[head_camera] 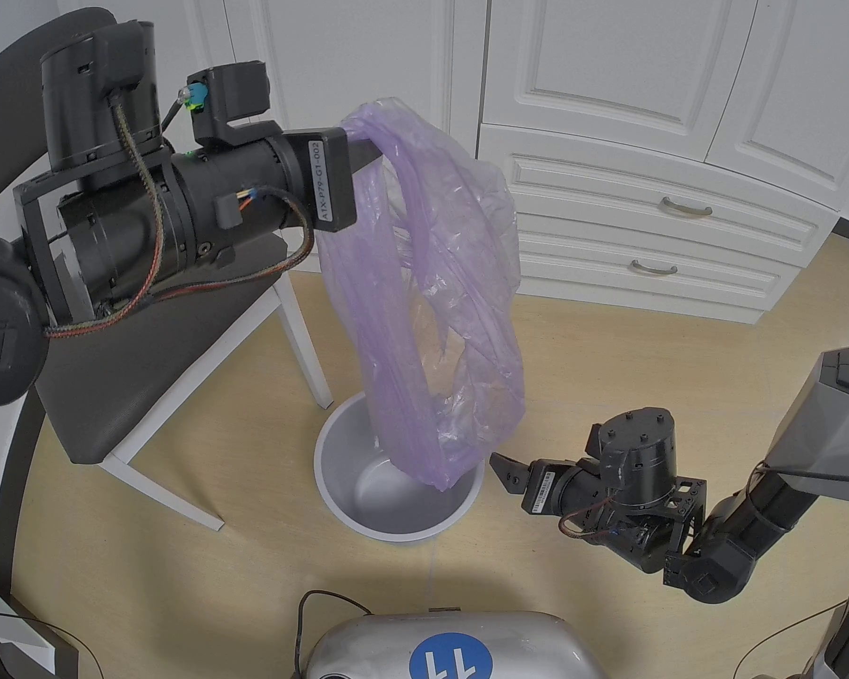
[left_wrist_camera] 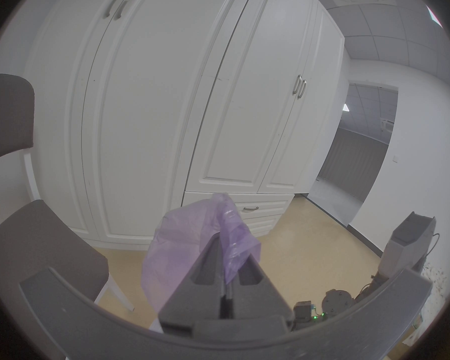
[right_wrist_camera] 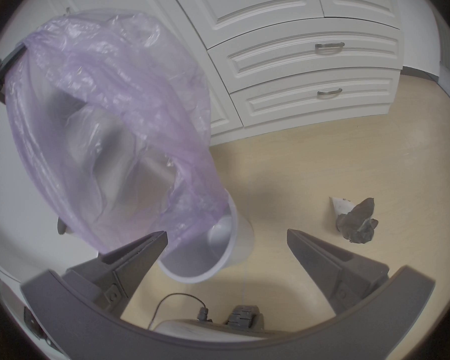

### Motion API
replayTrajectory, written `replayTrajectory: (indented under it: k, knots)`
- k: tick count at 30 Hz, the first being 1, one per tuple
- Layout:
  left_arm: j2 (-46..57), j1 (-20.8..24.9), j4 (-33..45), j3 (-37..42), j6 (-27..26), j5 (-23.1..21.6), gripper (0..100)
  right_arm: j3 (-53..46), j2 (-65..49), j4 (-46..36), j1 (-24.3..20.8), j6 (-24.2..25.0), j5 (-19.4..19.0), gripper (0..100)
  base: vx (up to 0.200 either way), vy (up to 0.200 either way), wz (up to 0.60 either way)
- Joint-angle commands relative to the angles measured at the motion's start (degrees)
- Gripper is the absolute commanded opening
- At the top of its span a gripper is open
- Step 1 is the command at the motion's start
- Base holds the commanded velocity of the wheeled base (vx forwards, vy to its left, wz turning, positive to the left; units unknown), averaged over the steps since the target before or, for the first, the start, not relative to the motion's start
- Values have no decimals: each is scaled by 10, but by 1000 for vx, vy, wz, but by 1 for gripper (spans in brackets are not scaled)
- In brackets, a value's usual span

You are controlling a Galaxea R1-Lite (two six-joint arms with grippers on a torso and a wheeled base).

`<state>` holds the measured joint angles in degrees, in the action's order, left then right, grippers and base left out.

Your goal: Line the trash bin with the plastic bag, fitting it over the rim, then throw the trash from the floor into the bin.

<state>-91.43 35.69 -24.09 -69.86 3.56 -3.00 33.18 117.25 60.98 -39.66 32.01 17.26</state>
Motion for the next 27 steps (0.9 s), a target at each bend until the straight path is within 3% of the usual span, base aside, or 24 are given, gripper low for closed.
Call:
replayTrajectory:
  k: [1, 8, 27]
  knots:
    - [-4, 9, -1, -14, 10, 0, 0, 32, 46, 25, -8, 16, -2, 100, 0, 0, 0]
    - [-13, 16, -3, -27, 15, 8, 0, 57, 103, 47, -54, 36, -17, 100, 0, 0, 0]
    - [6, 10, -6, -16, 17, 8, 0, 151, 176, 123, -38, 48, -10, 100, 0, 0, 0]
